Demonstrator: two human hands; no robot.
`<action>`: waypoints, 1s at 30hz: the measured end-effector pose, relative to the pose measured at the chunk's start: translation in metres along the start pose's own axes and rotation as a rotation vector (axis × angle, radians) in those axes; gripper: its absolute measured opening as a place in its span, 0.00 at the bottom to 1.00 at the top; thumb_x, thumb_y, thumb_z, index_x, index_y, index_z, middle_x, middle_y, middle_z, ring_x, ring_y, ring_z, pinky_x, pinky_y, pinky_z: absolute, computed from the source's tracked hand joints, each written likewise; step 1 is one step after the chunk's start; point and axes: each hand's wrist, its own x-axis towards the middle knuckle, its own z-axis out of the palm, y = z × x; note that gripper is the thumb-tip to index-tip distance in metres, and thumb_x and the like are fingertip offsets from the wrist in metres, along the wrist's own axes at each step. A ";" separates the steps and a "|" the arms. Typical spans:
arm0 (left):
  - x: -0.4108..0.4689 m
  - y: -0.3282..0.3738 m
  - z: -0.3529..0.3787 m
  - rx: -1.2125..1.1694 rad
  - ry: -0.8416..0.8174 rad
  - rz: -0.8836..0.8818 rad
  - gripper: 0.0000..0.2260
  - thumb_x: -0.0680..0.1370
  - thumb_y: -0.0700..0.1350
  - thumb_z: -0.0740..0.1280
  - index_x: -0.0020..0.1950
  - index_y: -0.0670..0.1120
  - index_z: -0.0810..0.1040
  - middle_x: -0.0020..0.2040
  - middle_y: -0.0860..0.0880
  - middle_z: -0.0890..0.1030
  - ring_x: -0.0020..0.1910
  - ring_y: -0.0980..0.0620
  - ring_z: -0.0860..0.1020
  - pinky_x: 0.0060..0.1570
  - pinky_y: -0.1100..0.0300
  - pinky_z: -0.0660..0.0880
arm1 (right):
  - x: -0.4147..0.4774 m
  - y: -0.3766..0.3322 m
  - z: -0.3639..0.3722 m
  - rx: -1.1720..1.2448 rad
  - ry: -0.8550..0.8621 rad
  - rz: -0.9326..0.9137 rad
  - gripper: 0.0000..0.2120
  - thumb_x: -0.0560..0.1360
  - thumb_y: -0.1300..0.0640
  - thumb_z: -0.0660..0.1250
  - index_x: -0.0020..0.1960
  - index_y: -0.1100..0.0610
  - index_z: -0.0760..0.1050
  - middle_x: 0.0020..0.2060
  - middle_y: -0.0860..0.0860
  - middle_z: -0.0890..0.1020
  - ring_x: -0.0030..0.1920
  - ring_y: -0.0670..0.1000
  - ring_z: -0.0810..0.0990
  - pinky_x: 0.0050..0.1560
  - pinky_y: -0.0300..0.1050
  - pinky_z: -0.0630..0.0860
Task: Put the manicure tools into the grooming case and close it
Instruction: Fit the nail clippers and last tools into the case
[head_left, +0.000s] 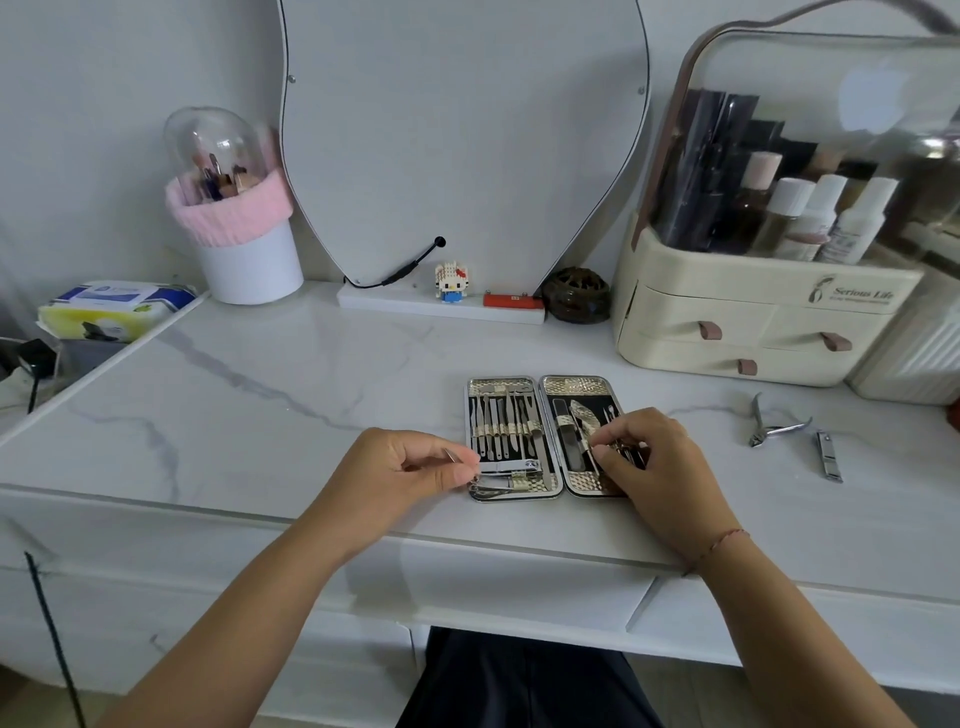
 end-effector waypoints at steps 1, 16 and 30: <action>0.001 0.000 0.001 0.020 0.003 0.002 0.06 0.68 0.48 0.73 0.43 0.52 0.86 0.44 0.51 0.86 0.47 0.53 0.83 0.54 0.61 0.76 | 0.000 0.000 0.000 -0.002 0.001 -0.004 0.05 0.72 0.60 0.69 0.41 0.50 0.78 0.43 0.41 0.77 0.48 0.39 0.72 0.57 0.41 0.66; 0.009 0.003 0.023 0.183 0.052 0.116 0.04 0.69 0.48 0.74 0.41 0.57 0.85 0.46 0.54 0.84 0.48 0.61 0.80 0.54 0.67 0.72 | 0.001 -0.004 0.000 -0.067 -0.034 -0.004 0.08 0.70 0.55 0.70 0.39 0.43 0.73 0.43 0.42 0.75 0.48 0.47 0.71 0.54 0.46 0.69; 0.009 -0.002 0.035 0.251 0.033 0.229 0.06 0.68 0.48 0.74 0.44 0.53 0.85 0.43 0.55 0.82 0.52 0.59 0.76 0.47 0.73 0.70 | -0.001 -0.010 -0.001 -0.078 -0.019 0.011 0.09 0.70 0.53 0.70 0.38 0.41 0.73 0.45 0.42 0.75 0.51 0.47 0.71 0.56 0.47 0.66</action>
